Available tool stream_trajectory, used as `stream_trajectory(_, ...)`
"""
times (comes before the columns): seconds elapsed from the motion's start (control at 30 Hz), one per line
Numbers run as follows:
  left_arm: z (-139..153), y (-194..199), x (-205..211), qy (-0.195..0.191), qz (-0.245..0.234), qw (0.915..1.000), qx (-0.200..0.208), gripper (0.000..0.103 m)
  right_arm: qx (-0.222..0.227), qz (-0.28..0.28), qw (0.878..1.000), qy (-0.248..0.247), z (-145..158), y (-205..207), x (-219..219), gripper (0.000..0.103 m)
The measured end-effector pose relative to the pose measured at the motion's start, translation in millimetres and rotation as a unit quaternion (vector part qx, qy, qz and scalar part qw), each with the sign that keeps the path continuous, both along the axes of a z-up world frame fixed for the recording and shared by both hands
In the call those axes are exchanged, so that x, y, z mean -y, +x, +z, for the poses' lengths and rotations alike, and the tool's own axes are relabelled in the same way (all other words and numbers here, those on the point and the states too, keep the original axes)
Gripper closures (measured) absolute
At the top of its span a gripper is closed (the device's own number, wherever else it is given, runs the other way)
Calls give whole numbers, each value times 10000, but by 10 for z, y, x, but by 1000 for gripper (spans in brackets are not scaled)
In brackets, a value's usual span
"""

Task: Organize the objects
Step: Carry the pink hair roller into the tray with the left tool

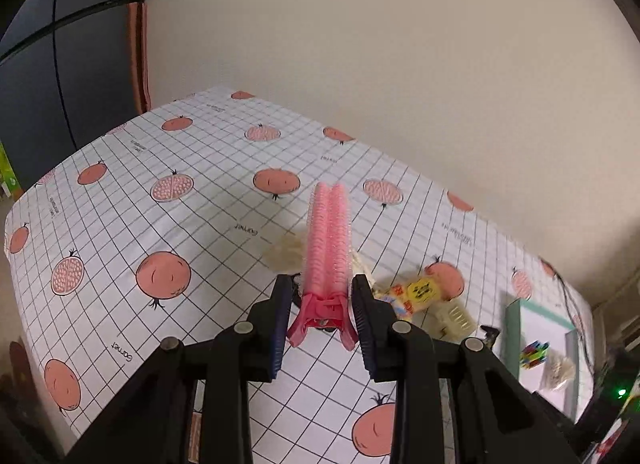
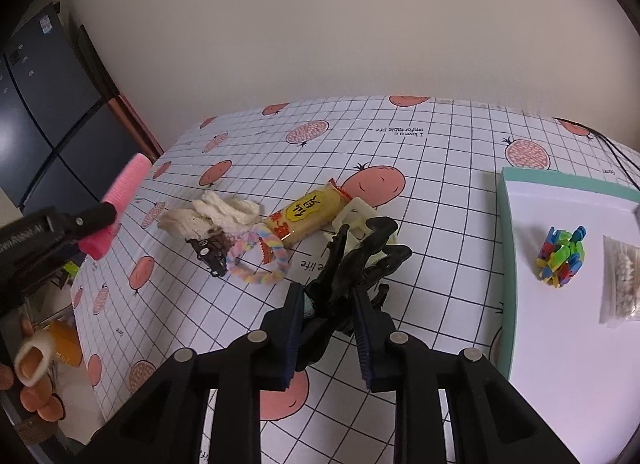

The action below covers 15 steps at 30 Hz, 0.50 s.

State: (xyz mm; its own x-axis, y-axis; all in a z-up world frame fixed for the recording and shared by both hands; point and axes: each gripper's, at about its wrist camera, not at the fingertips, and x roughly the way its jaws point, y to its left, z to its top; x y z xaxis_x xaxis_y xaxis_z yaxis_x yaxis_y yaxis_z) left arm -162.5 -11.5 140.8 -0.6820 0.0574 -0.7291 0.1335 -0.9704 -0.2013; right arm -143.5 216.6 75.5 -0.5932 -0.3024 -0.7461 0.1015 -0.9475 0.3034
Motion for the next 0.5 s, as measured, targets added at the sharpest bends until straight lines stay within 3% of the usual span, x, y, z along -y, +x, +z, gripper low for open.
stream_trajectory(0.5,10,46,-269,-139,-281,9995,-38,71,-129,-21,9998,118,115,80,-129,77)
